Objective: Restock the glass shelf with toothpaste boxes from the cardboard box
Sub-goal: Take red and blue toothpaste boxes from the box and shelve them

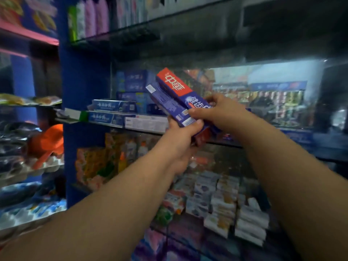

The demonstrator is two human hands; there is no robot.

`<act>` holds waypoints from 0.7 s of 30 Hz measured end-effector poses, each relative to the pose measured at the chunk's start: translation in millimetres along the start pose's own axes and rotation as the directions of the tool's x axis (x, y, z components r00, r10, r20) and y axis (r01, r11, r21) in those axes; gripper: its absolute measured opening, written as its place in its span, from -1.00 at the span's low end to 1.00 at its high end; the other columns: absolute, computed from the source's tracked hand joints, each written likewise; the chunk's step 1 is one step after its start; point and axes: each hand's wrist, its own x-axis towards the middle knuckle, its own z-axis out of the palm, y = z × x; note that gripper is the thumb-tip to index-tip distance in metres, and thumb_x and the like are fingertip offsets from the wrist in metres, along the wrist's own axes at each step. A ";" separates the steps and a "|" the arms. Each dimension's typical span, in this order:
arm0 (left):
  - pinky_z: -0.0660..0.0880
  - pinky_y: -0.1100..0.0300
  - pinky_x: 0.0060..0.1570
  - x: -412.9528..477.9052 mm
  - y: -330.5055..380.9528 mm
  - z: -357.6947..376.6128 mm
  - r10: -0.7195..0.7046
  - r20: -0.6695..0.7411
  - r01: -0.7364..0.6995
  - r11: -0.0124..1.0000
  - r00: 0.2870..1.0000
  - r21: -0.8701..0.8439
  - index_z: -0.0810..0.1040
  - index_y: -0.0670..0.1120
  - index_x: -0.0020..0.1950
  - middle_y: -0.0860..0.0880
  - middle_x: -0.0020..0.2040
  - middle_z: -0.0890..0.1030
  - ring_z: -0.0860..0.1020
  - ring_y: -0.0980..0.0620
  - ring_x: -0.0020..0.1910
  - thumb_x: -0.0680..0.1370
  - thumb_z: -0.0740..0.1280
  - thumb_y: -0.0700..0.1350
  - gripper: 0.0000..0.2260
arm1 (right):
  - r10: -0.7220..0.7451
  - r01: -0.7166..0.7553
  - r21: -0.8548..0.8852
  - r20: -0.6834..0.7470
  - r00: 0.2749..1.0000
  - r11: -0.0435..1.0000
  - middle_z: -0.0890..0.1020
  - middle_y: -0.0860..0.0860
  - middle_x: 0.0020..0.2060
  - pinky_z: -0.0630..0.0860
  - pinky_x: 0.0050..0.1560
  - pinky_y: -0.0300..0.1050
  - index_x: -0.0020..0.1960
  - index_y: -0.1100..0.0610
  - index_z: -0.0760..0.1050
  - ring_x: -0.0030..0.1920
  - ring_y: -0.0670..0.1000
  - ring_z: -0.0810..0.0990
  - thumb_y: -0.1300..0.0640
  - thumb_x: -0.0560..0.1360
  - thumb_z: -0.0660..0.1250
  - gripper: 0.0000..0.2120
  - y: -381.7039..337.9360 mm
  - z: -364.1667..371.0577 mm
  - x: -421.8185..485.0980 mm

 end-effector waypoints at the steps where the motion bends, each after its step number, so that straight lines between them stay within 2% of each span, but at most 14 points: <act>1: 0.59 0.07 -0.29 8.1 -4.0 16.4 -0.019 0.004 0.019 0.998 1.000 -0.060 0.25 0.09 0.42 -0.02 -0.04 0.68 0.66 0.04 -0.29 0.58 0.25 -0.24 -0.54 | -0.002 0.002 -0.068 -0.008 1.000 0.998 0.58 -0.08 -0.22 0.50 -0.52 -0.29 0.09 0.00 0.43 -0.35 -0.11 0.57 -0.04 0.36 0.51 -0.60 -2.9 -16.7 1.6; 3: 0.61 0.10 -0.34 21.6 -14.1 41.6 -0.096 -0.020 0.091 0.978 0.995 -0.187 0.22 0.04 0.45 -0.14 0.16 0.62 0.66 -0.05 -0.17 0.59 0.26 -0.23 -0.53 | 0.028 -0.025 -0.183 0.013 1.000 0.983 0.61 0.00 -0.18 0.60 -0.37 -0.13 0.09 0.01 0.47 -0.31 0.01 0.63 -0.04 0.36 0.51 -0.63 -4.6 -38.8 7.5; 5: 0.62 0.12 -0.31 37.9 -28.4 60.1 -0.175 -0.055 0.159 0.963 0.983 -0.218 0.21 -0.02 0.49 -0.19 0.25 0.57 0.63 -0.11 -0.01 0.58 0.28 -0.16 -0.49 | 0.063 -0.046 -0.328 0.044 0.997 0.944 0.64 0.07 -0.15 0.64 -0.24 0.08 0.07 0.03 0.51 -0.20 0.19 0.67 -0.07 0.36 0.50 -0.64 -1.1 -53.6 13.5; 7: 0.58 0.19 -0.41 43.5 -35.9 69.9 -0.243 -0.100 0.225 0.960 0.965 -0.166 0.18 -0.06 0.52 -0.20 0.25 0.57 0.62 -0.10 -0.02 0.51 0.35 -0.03 -0.38 | 0.095 -0.055 -0.435 0.071 0.993 0.899 0.64 0.06 -0.13 0.63 -0.17 0.04 0.02 0.03 0.54 -0.14 0.18 0.66 -0.12 0.35 0.48 -0.65 8.5 -60.0 22.8; 9: 0.61 0.11 -0.33 49.0 -45.9 72.3 -0.317 -0.084 0.307 0.945 0.945 -0.113 0.21 -0.02 0.51 -0.18 0.22 0.59 0.63 -0.08 -0.05 0.32 0.45 0.15 -0.17 | 0.134 -0.073 -0.481 0.094 0.986 0.874 0.66 0.06 -0.10 0.63 -0.09 0.02 -0.02 0.02 0.59 -0.11 0.14 0.67 -0.17 0.32 0.48 -0.66 19.7 -62.5 32.5; 11: 0.62 0.03 -0.17 53.4 -57.5 67.2 -0.366 -0.128 0.371 0.928 0.922 0.019 0.26 0.07 0.47 -0.14 0.23 0.58 0.64 -0.11 -0.02 0.06 0.49 0.30 0.02 | 0.180 -0.103 -0.507 0.105 0.978 0.856 0.65 0.05 -0.07 0.59 -0.01 0.00 -0.01 -0.03 0.63 -0.08 0.11 0.64 -0.21 0.32 0.46 -0.66 32.7 -63.3 42.1; 12: 0.60 0.05 -0.17 55.2 -62.3 62.9 -0.364 -0.164 0.383 0.918 0.917 0.104 0.25 0.12 0.47 -0.14 0.29 0.54 0.64 -0.12 0.01 -0.02 0.47 0.35 0.08 | 0.197 -0.112 -0.523 0.109 0.974 0.845 0.64 0.03 -0.06 0.55 0.01 -0.03 -0.02 -0.05 0.64 -0.06 0.09 0.63 -0.23 0.33 0.44 -0.67 38.8 -63.6 45.9; 13: 0.59 0.05 -0.13 55.0 -64.5 58.9 -0.356 -0.193 0.392 0.898 0.914 0.201 0.16 0.17 0.49 -0.15 0.35 0.48 0.61 -0.14 0.08 -0.06 0.45 0.40 0.15 | 0.202 -0.109 -0.538 0.116 0.972 0.836 0.64 0.01 -0.04 0.51 0.02 -0.06 -0.01 -0.09 0.63 -0.06 0.05 0.61 -0.24 0.35 0.42 -0.69 44.3 -64.0 49.5; 15: 0.45 -0.09 0.21 50.3 -61.8 51.4 -0.351 -0.215 0.412 0.785 0.911 0.463 -0.18 0.12 0.55 -0.21 0.45 0.34 0.41 -0.21 0.35 0.01 0.37 0.48 0.26 | 0.193 -0.080 -0.568 0.141 0.971 0.819 0.59 -0.04 0.07 0.43 0.06 -0.09 0.12 -0.15 0.59 -0.02 0.02 0.56 -0.25 0.40 0.38 -0.66 50.8 -63.7 54.1; 16: 0.33 -0.14 0.34 49.0 -61.6 49.0 -0.318 -0.236 0.395 0.708 0.918 0.585 -0.26 0.01 0.55 -0.22 0.49 0.25 0.28 -0.24 0.44 0.14 0.33 0.47 0.22 | 0.178 -0.061 -0.583 0.147 0.973 0.810 0.55 -0.04 0.15 0.41 0.12 -0.07 0.24 -0.15 0.53 0.05 0.04 0.54 -0.24 0.43 0.36 -0.59 52.5 -63.4 56.6; 18: 0.21 -0.14 0.42 44.4 -61.3 47.5 -0.158 -0.284 0.320 0.602 0.946 0.731 -0.19 -0.12 0.56 -0.18 0.53 0.09 0.14 -0.23 0.49 0.39 0.29 0.36 0.02 | 0.132 -0.011 -0.622 0.149 0.980 0.783 0.48 -0.01 0.32 0.38 0.17 -0.05 0.35 -0.17 0.42 0.21 0.09 0.49 -0.23 0.47 0.31 -0.52 53.1 -61.1 62.5; 19: 0.19 -0.11 0.44 42.9 -62.5 46.1 -0.055 -0.294 0.270 0.582 0.954 0.767 -0.14 -0.14 0.56 -0.15 0.52 0.04 0.11 -0.20 0.49 0.44 0.28 0.30 -0.06 | 0.106 0.018 -0.638 0.155 0.982 0.770 0.47 0.00 0.35 0.38 0.12 -0.06 0.36 -0.17 0.42 0.21 0.09 0.48 -0.22 0.49 0.29 -0.54 52.8 -58.4 64.2; 21: 0.17 -0.03 0.45 41.2 -65.9 40.3 0.146 -0.279 0.160 0.538 0.949 0.827 -0.13 -0.12 0.56 -0.09 0.51 -0.03 0.04 -0.13 0.49 0.48 0.29 0.22 -0.13 | 0.048 0.074 -0.664 0.163 0.985 0.744 0.53 0.00 0.28 0.40 -0.03 -0.11 0.32 -0.12 0.47 0.07 0.03 0.51 -0.17 0.53 0.25 -0.62 54.5 -52.0 67.1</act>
